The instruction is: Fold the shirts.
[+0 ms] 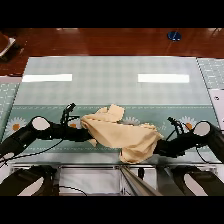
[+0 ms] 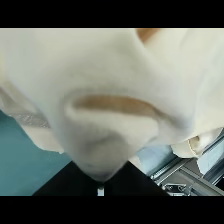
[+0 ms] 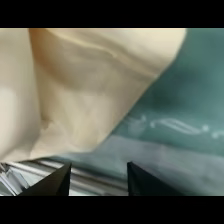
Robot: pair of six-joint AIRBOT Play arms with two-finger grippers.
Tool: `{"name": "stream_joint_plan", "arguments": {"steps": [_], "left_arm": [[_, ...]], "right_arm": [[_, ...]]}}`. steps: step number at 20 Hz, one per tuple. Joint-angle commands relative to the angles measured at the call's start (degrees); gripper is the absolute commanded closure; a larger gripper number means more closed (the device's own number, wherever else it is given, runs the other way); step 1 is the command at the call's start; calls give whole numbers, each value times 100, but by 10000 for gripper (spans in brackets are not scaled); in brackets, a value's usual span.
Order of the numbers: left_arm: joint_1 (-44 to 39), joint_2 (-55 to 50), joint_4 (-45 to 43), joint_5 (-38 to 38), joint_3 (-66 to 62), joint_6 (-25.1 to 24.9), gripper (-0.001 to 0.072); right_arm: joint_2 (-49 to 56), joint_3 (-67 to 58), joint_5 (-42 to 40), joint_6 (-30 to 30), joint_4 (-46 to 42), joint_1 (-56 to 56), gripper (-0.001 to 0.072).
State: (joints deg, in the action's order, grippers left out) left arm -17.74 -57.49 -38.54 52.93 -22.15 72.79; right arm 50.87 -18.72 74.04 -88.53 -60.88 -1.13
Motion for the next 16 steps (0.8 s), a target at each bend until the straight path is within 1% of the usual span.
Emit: {"name": "stream_joint_plan", "arguments": {"steps": [1,3,4,5,6,7,8,9,11,13,16], "left_arm": [[-2,-7,4,-15,-13,-13,689],[-2,-4,7,-122,-13,-13,689],[-2,-7,7,-186,-15,-11,689],[-2,-4,28,-275,-15,-11,689],[-2,-4,109,-365,-15,-13,689],[-2,-4,199,-468,-31,-15,689],[2,-4,208,-494,-107,-22,689],[92,17,208,-396,-293,-98,689],[612,197,208,225,-973,-402,689],[1377,496,221,581,-1934,-463,689],[2409,804,216,702,-3569,-466,689]], "right_arm": [[365,4,-953,-35,461,-345,311],[409,4,-1390,-13,599,-345,312],[409,4,-1471,-13,658,-345,313],[407,4,-1526,44,820,-345,388],[409,4,-1572,234,1045,-345,508],[407,-2,-1641,581,1338,-345,648],[407,-68,-1628,909,1585,-345,691],[407,-286,-1467,1040,1626,-315,691],[328,-1172,-990,1139,1438,-162,691],[210,-2579,-654,1119,1123,120,692],[199,-4933,-424,1110,938,557,692]]}}
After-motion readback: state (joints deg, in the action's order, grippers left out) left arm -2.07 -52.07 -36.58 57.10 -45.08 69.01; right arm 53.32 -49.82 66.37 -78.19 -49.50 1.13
